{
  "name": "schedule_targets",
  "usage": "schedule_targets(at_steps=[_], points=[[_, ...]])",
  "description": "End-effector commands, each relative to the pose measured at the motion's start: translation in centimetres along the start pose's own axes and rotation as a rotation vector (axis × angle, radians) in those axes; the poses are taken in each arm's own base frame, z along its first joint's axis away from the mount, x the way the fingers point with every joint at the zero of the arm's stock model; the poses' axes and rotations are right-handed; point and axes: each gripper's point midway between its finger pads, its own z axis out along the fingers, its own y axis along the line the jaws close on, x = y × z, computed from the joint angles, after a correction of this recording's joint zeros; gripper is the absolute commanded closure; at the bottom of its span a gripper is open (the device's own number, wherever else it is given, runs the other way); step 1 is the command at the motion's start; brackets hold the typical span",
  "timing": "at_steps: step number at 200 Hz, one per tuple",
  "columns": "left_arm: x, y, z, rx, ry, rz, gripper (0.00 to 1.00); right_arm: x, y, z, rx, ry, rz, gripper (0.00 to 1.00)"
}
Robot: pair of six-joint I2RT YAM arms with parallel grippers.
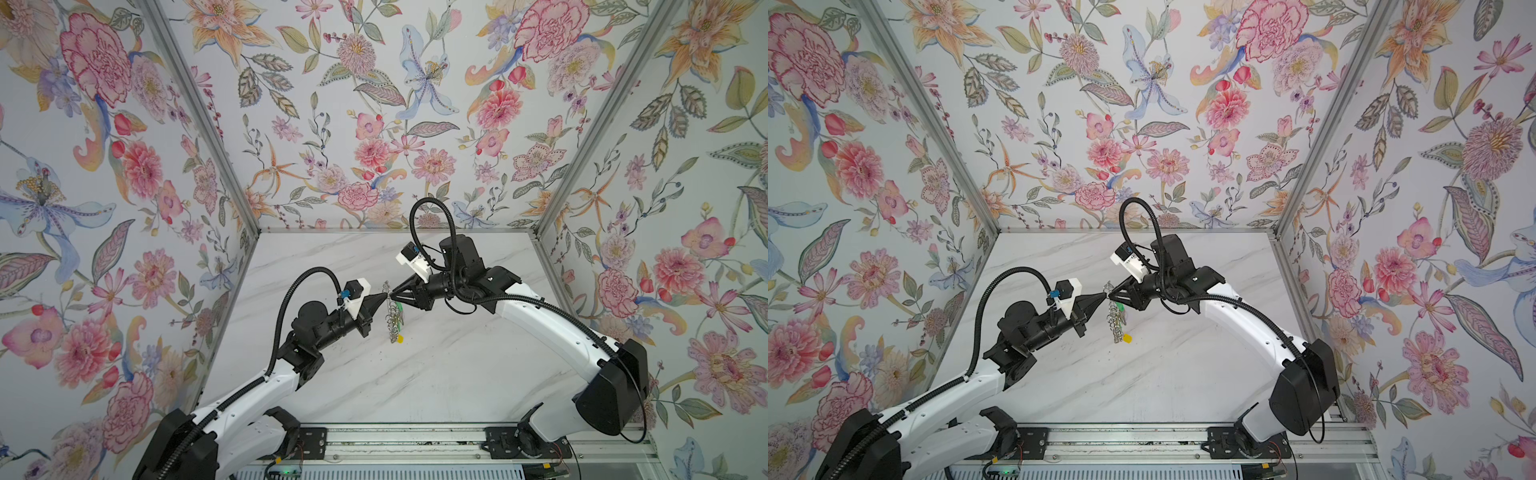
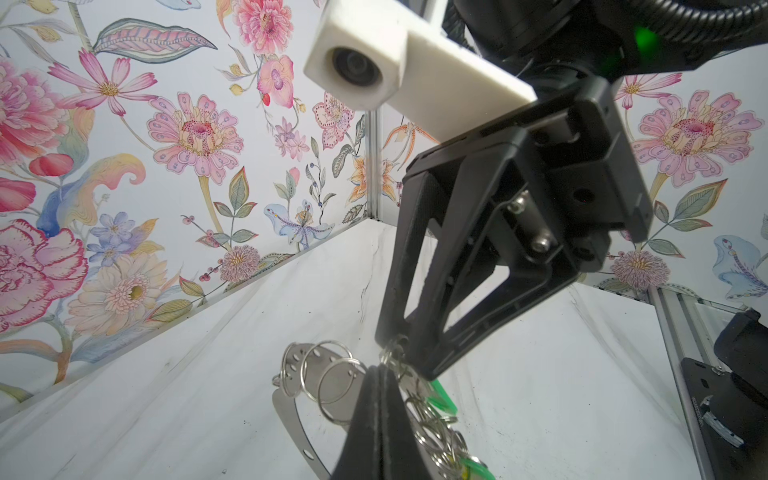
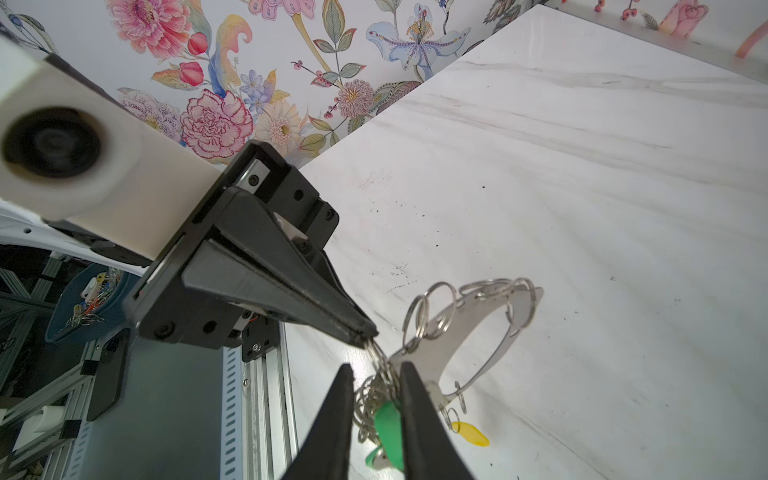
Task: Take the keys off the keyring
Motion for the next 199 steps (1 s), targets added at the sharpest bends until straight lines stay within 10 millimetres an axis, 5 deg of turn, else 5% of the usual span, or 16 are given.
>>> schedule_targets(at_steps=[1,52,134,154,199], points=[[-2.9,0.1,-0.3,-0.015,-0.079,0.037,1.00,0.7,-0.3,0.3,0.009,0.030,0.000,0.80],[-3.0,0.1,-0.3,-0.017,-0.082,0.039,1.00,0.9,-0.8,0.3,0.028,0.038,0.003,0.99],[-3.2,0.3,-0.7,-0.035,-0.094,0.038,1.00,1.3,-2.1,-1.5,0.073,0.017,0.031,1.00],[-3.2,0.3,-0.7,-0.037,-0.096,0.037,1.00,1.4,-2.2,-1.5,0.077,0.019,0.035,0.92],[-3.0,0.3,-0.5,-0.032,-0.090,0.029,1.00,1.3,-1.8,-1.2,0.056,0.019,0.029,1.00]])
